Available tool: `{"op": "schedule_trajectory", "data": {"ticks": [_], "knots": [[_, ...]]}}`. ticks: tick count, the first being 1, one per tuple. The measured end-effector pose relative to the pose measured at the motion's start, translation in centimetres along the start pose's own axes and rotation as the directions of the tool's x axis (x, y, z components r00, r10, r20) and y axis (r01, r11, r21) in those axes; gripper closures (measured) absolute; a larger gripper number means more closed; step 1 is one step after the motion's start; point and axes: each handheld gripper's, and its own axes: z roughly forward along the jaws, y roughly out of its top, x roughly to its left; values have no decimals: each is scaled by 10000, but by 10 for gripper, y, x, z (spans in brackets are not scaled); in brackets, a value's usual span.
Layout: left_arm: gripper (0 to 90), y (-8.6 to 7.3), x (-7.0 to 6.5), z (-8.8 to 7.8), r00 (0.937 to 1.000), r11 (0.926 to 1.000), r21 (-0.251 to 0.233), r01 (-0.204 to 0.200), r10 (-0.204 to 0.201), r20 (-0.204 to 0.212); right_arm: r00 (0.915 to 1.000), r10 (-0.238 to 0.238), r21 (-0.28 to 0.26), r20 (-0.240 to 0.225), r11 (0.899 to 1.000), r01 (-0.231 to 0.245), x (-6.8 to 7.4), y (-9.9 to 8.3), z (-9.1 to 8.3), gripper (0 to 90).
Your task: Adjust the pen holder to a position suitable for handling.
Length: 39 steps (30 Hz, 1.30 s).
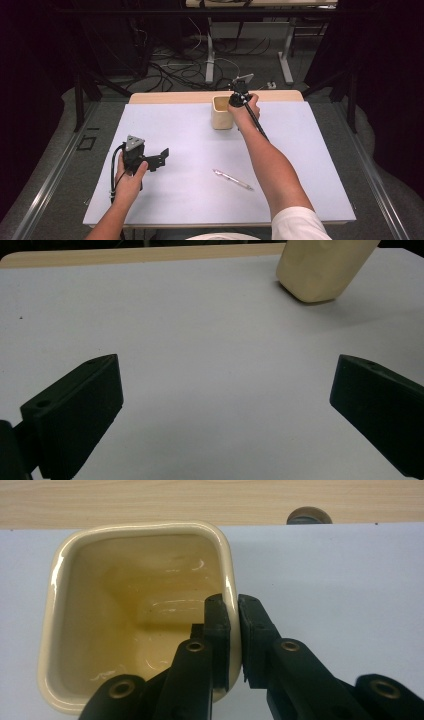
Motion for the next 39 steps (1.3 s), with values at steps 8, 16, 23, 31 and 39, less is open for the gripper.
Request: {"op": "schedule_trajectory", "data": {"ticks": [8,16,23,31,39], "knots": [[4,0,0,-1,10000,10000,2,1,-1,-21,9997,216,209,67,9995,-217,-3,0,-8,840],[4,1,-1,-1,10000,10000,-5,-12,12,-24,10000,5,436,43,9991,-7,-5,-7,-22,840],[4,1,-2,-1,10000,9999,-104,10,-10,-56,9995,-298,585,72,9979,293,-3,-18,-30,839],[5,1,-2,0,10000,10000,-36,-40,40,-62,9989,-476,822,-47,9955,478,1,-29,-38,838],[4,1,-3,0,9999,9999,-9,-113,113,-93,9960,-845,999,-276,9912,868,8,-41,-43,836]]}}
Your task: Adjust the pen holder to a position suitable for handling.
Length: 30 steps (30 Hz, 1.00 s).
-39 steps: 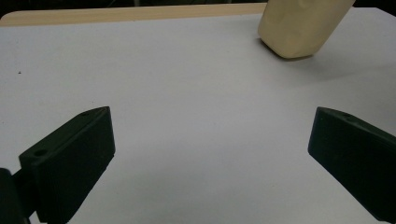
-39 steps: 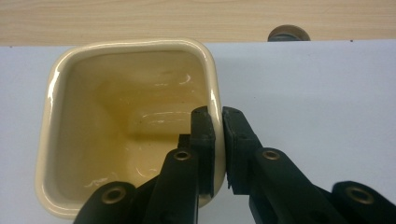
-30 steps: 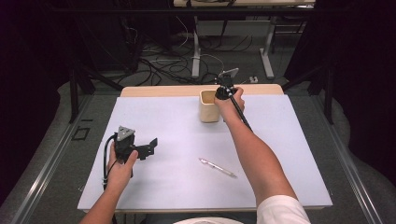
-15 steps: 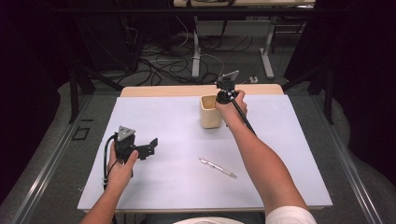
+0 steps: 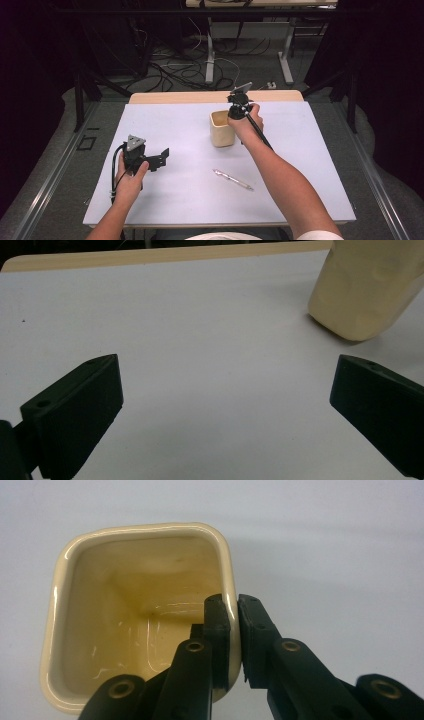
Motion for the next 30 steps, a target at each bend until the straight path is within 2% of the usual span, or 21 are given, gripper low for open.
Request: {"op": "schedule_trajectory", "data": {"ticks": [9,10,11,12,16,18,19,20,23,26,30], "knots": [[4,0,-1,1,10000,10000,-14,84,-84,-7,9999,116,131,-77,9998,-115,2,-5,-2,828],[4,0,-1,1,10000,10000,-18,87,-87,-4,9985,396,236,-377,9990,-388,2,-6,-2,823],[4,0,-1,1,10000,10000,-33,88,-88,-1,9988,441,522,-193,9977,-430,2,-5,-3,822],[4,0,-2,1,10000,10000,-26,90,-90,12,9987,452,708,-217,9965,-435,1,-5,-3,819],[4,0,-2,1,10000,10000,-33,34,-34,16,9922,1134,1239,-514,9866,-1064,-2,-2,-3,809],[4,0,-2,1,10000,10000,-27,49,-48,27,9924,1119,1415,-510,9845,-1037,-4,-2,-3,806],[4,0,-2,1,10000,10000,-22,42,-42,27,9863,1497,1466,-698,9795,-1382,-4,-1,-3,802],[4,0,-2,1,10000,10000,-16,42,-42,26,9863,1497,1466,-698,9795,-1382,-4,-1,-3,802],[4,0,-2,2,10000,10000,-33,36,-36,28,9842,1587,2011,-780,9695,-1404,-8,-1,-5,794],[4,0,-2,2,10000,10000,24,-9,9,37,9807,1744,2017,-883,9673,-1538,-8,-2,-5,791],[4,0,-3,2,10000,10000,60,-32,32,22,9804,1613,1923,-1135,9716,-1376,-11,-3,-5,783]]}}
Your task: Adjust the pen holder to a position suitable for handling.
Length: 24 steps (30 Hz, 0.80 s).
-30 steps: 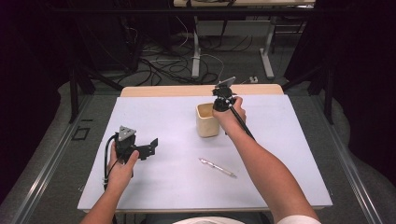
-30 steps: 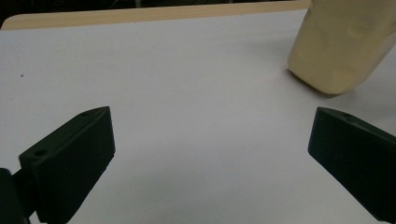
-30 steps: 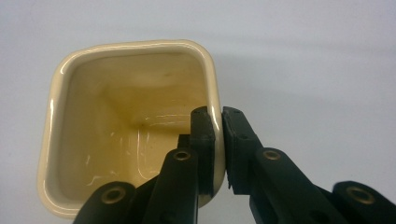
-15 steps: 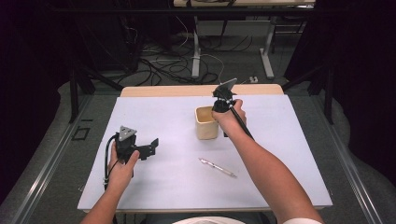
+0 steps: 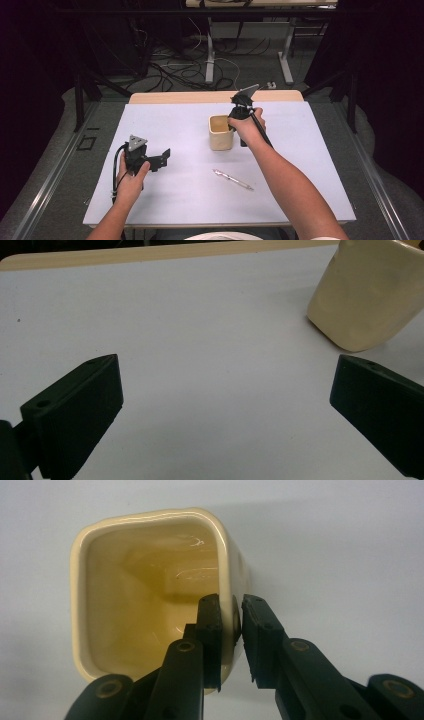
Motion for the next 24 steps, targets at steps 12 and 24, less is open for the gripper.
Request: {"op": "schedule_trajectory", "data": {"ticks": [12,24], "knots": [[4,-1,-2,1,10000,10000,-34,6,-6,9,9928,-675,-742,-990,9954,603,-4,-5,-20,601],[4,-1,-2,1,10000,9999,106,-49,48,39,9690,-2228,-1623,-1070,9654,2040,-7,-22,-35,445]]}}
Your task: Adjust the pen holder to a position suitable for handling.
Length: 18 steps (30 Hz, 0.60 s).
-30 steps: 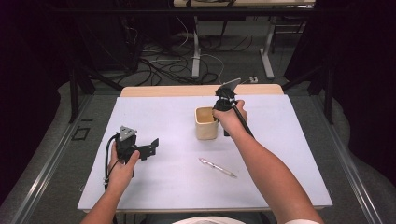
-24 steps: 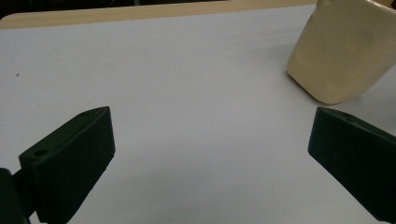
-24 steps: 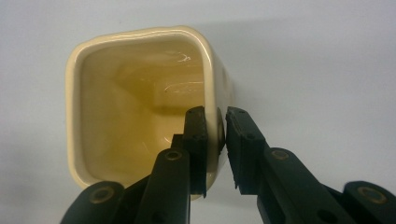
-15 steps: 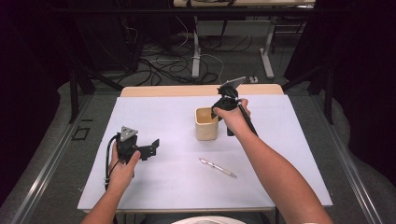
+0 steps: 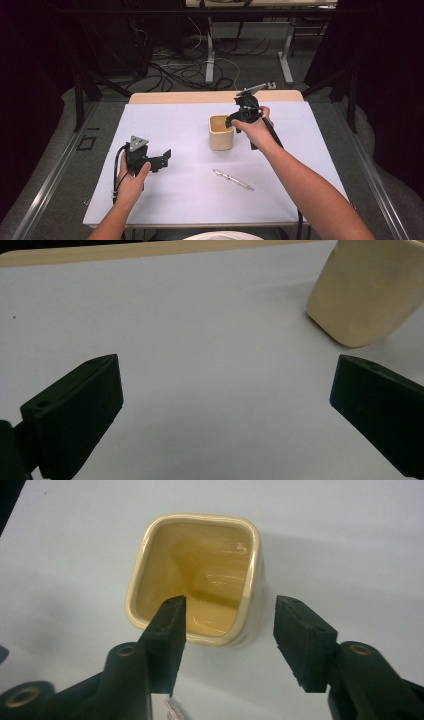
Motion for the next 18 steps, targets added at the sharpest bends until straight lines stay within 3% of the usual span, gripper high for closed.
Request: {"op": "schedule_trajectory", "data": {"ticks": [5,8,14,18], "knots": [[4,0,0,0,10000,10000,10,7,-7,-19,9953,-958,-293,-130,9950,954,-3,-8,-5,390],[4,-1,0,1,10000,10000,29,10,-10,-19,9910,-1309,-545,-261,9901,1294,-4,-13,-7,351],[4,-1,0,1,10000,10000,69,-37,38,-45,9784,-2033,-910,-363,9757,1993,-7,-20,-9,250],[4,-1,0,1,9999,9999,62,-103,103,-37,9667,-2553,-1115,-186,9614,2517,-10,-26,-12,200]]}}
